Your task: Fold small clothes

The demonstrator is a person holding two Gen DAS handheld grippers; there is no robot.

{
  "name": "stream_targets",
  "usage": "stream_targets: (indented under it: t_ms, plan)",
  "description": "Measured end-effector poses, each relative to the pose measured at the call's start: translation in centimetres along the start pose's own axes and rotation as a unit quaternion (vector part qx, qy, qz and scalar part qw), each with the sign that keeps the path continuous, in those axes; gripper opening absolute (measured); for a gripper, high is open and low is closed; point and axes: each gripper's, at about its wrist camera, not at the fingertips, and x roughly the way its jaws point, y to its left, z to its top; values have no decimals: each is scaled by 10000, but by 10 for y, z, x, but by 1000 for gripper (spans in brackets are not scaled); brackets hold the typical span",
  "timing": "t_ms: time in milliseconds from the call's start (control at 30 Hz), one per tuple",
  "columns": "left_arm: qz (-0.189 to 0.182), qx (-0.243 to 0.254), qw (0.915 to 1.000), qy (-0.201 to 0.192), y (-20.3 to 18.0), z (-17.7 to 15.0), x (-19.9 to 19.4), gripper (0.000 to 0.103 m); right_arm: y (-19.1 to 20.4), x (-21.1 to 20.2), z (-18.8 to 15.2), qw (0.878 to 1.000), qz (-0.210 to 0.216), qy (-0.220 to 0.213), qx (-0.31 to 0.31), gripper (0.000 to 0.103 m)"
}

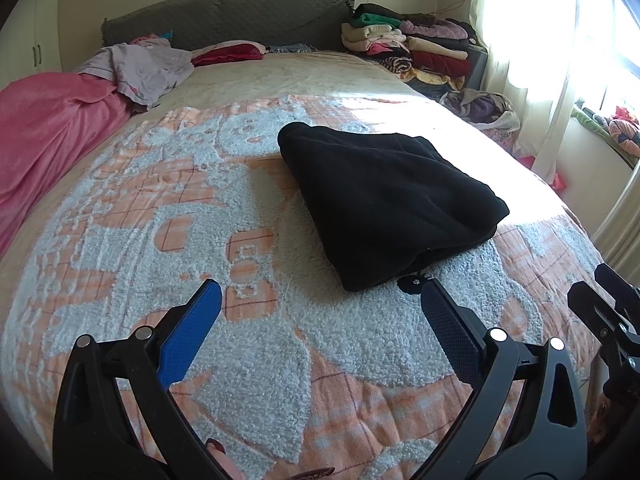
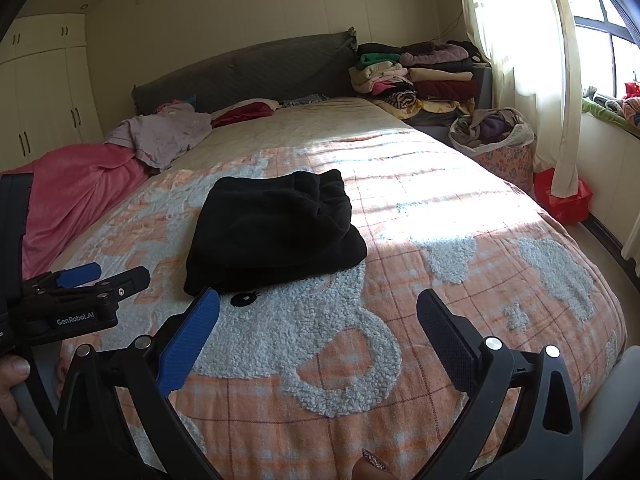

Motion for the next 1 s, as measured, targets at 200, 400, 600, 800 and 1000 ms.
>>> stream_targets:
  t_ms: [200,400,600,800,1000]
  plan:
    - [44,-5,10000,-6,-1,0,0,94,-1,-1,-1,10000,-21,5,0,98]
    - [61,-8,10000,-2,-1,0,0,94,0,0,-2,10000,-29,18,12,98]
    - [69,-3,10000,-10,-1,0,0,94,-2,-1,-2,10000,-42,26,26,98]
    - [216,-7,9997,-75,0,1,-1,94,-6,-3,-2,9999,-76,34,85,98]
    - [277,-20,9996,-106,0,2,-1,94,-16,-2,-3,9995,-210,49,243,98]
